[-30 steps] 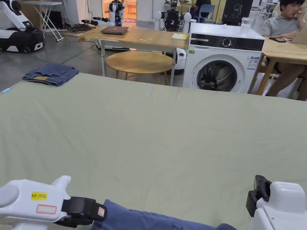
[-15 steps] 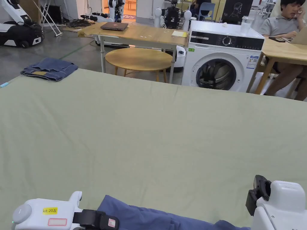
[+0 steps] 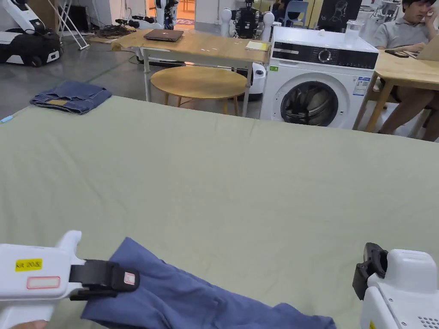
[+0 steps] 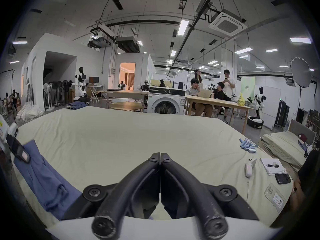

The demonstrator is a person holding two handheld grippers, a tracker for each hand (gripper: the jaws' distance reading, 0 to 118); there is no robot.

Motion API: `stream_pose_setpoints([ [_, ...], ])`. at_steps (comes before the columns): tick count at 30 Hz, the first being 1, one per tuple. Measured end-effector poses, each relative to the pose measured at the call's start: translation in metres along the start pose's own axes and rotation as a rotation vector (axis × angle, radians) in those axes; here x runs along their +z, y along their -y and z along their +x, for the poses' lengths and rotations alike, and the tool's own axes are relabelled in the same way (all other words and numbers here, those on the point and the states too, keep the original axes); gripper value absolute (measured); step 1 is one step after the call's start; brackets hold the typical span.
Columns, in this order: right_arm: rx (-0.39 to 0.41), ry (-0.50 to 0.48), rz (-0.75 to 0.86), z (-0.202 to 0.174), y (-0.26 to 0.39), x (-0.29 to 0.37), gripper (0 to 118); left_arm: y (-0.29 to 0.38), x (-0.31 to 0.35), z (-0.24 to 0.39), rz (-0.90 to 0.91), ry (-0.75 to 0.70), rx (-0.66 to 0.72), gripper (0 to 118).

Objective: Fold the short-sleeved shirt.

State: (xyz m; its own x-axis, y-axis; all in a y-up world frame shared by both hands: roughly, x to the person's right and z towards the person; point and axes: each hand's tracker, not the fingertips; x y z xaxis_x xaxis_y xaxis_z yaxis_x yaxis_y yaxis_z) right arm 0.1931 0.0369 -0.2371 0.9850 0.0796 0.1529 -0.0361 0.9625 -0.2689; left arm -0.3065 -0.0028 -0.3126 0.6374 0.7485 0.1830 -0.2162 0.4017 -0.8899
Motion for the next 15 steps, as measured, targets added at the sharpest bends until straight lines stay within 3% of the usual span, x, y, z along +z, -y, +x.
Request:
stream_pose_setpoints([
  [8,0.006,-0.032,0.012,-0.011,-0.004,-0.004,0,-0.021,0.047,0.050,0.041,-0.309,-0.118,4],
  [15,0.010,-0.048,0.003,-0.014,-0.001,-0.004,0,-0.015,0.000,0.113,-0.054,-0.378,-0.266,4],
])
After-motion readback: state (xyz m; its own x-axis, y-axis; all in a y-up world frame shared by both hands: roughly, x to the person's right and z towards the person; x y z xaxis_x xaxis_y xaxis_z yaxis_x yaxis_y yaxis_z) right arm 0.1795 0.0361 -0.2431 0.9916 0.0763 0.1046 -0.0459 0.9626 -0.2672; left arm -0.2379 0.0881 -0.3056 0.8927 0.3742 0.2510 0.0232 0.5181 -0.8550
